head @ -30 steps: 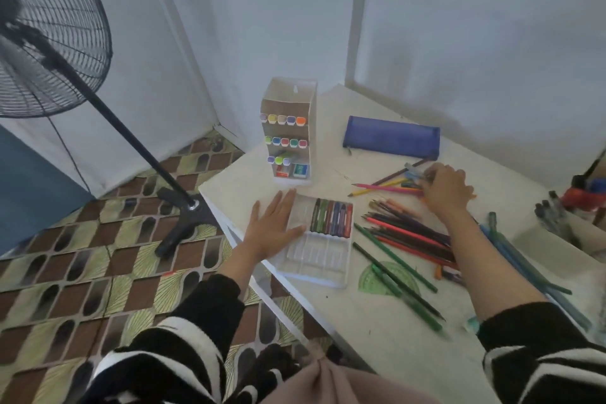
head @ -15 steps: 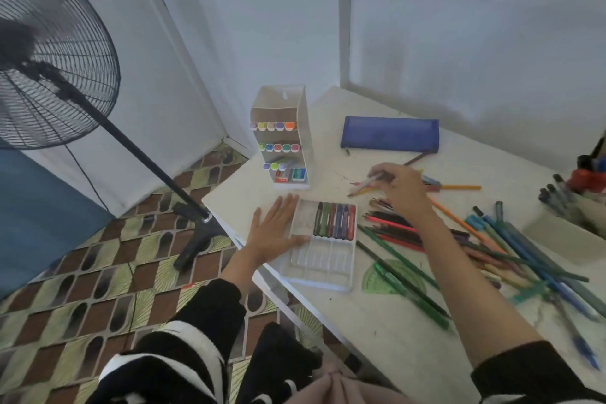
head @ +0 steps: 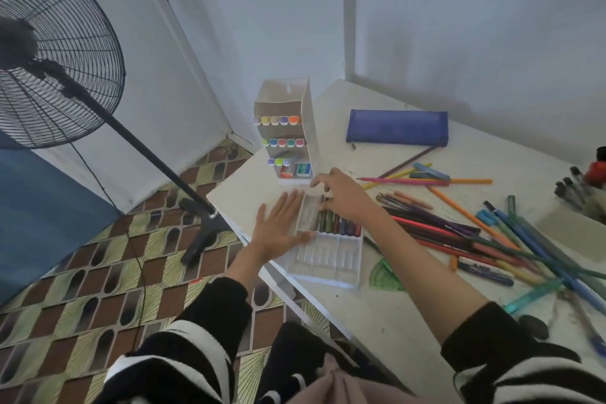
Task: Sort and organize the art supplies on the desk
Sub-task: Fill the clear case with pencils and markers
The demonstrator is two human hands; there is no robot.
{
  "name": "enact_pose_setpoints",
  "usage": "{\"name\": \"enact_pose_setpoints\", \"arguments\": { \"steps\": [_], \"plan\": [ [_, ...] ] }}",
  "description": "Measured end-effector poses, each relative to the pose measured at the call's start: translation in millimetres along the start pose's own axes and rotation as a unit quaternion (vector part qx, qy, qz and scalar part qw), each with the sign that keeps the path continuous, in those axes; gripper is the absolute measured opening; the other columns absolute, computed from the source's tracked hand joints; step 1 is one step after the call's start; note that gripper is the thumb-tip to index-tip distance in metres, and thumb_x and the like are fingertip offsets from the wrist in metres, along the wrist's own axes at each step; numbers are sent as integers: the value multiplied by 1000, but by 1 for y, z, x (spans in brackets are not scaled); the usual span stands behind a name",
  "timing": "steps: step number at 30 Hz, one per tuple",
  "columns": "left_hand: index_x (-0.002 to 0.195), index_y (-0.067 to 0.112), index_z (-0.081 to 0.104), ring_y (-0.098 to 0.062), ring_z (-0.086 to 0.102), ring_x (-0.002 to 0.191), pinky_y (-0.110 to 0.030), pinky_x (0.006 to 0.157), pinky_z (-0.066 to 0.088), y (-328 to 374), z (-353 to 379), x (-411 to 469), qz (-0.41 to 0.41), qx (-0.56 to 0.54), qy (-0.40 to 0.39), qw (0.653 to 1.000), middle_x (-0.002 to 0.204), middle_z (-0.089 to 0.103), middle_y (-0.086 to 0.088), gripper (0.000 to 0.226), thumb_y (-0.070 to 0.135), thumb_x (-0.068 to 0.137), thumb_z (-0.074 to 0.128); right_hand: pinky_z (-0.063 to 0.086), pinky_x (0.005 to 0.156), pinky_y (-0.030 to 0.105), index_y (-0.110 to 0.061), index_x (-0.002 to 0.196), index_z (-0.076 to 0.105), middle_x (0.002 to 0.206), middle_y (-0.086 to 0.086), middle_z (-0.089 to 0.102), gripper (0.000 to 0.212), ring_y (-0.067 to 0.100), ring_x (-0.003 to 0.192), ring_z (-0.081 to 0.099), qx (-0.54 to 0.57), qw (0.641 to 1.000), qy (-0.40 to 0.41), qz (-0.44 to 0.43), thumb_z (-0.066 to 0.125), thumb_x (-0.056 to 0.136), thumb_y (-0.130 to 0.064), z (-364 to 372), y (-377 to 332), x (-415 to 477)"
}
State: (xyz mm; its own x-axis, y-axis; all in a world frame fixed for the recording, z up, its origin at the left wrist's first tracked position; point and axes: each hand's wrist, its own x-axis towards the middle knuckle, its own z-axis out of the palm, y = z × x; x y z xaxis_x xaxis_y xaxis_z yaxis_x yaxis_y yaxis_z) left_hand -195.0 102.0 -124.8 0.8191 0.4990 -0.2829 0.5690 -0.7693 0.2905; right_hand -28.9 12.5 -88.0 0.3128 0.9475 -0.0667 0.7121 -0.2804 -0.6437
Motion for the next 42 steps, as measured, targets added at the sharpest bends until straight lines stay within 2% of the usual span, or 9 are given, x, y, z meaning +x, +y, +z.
{"name": "enact_pose_setpoints", "arguments": {
  "steps": [6, 10, 14, 22, 26, 30, 35, 38, 42],
  "plan": [
    [149, 34, -12, -2, -17, 143, -46, 114, -13, -4, 4, 3, 11, -6, 15, 1000, 156, -18, 16, 91, 79, 73, 11, 46, 85, 37, -10, 107, 68, 102, 8, 64, 26, 24, 94, 57, 28, 989, 136, 41, 68, 84, -20, 24, -1, -15],
    [148, 36, -10, 0, -16, 142, -44, 113, -13, -7, 6, 4, 11, -21, 19, 1000, 156, -15, 18, 91, 77, 67, 2, 36, 90, 37, -17, 116, 65, 131, -3, 52, 40, 22, 118, 39, -93, 987, 127, 35, 57, 88, -44, 43, -5, -22],
    [149, 35, -9, -1, -15, 143, -44, 113, -12, -7, 5, 4, 14, -20, 22, 999, 157, -14, 17, 92, 76, 67, 2, 31, 97, 37, -19, 113, 67, 143, -3, 42, 36, 23, 127, 31, -97, 984, 143, 51, 60, 87, -42, 50, -1, -25],
    [150, 34, -7, -1, -14, 143, -44, 114, -12, -8, 8, 2, 24, -18, 44, 999, 157, -12, 17, 90, 76, 70, 1, 29, 99, 34, -13, 118, 63, 131, 7, 50, 47, 25, 121, 39, -31, 980, 190, 48, 71, 79, -37, 54, 2, -28],
    [149, 35, -8, -1, -15, 143, -43, 114, -13, -9, 8, 2, 21, -17, 40, 999, 156, -14, 18, 90, 76, 69, 1, 37, 98, 40, -3, 106, 69, 119, 13, 57, 42, 30, 111, 45, 24, 972, 228, 48, 76, 74, -29, 55, 4, -33],
    [149, 35, -7, 0, -15, 143, -42, 114, -13, -8, 8, 2, 19, -14, 37, 999, 156, -14, 18, 91, 76, 69, 1, 26, 98, 26, -3, 106, 70, 121, 10, 57, 39, 24, 115, 40, 3, 975, 215, 48, 72, 78, -30, 54, 4, -33],
    [149, 36, -8, 0, -15, 143, -43, 114, -13, -10, 10, 3, 21, -10, 41, 999, 156, -14, 18, 89, 76, 70, 1, 29, 95, 25, -2, 104, 70, 116, 11, 58, 37, 25, 113, 42, 30, 975, 216, 47, 74, 76, -26, 53, 4, -33],
    [147, 37, -11, 0, -17, 142, -43, 114, -14, -10, 10, 5, 24, -3, 39, 999, 154, -18, 19, 87, 76, 70, 1, 27, 89, 16, -2, 96, 70, 107, 12, 61, 24, 26, 107, 47, 92, 960, 260, 45, 72, 79, -19, 43, 5, -35],
    [141, 40, -18, -1, -19, 142, -42, 113, -15, -11, 11, 5, 26, 9, 32, 999, 152, -22, 19, 80, 75, 71, -2, 24, 91, 15, -4, 103, 67, 112, 12, 61, 18, 25, 112, 47, 53, 932, 344, 100, 62, 88, -12, -2, 33, -36]
  ]
}}
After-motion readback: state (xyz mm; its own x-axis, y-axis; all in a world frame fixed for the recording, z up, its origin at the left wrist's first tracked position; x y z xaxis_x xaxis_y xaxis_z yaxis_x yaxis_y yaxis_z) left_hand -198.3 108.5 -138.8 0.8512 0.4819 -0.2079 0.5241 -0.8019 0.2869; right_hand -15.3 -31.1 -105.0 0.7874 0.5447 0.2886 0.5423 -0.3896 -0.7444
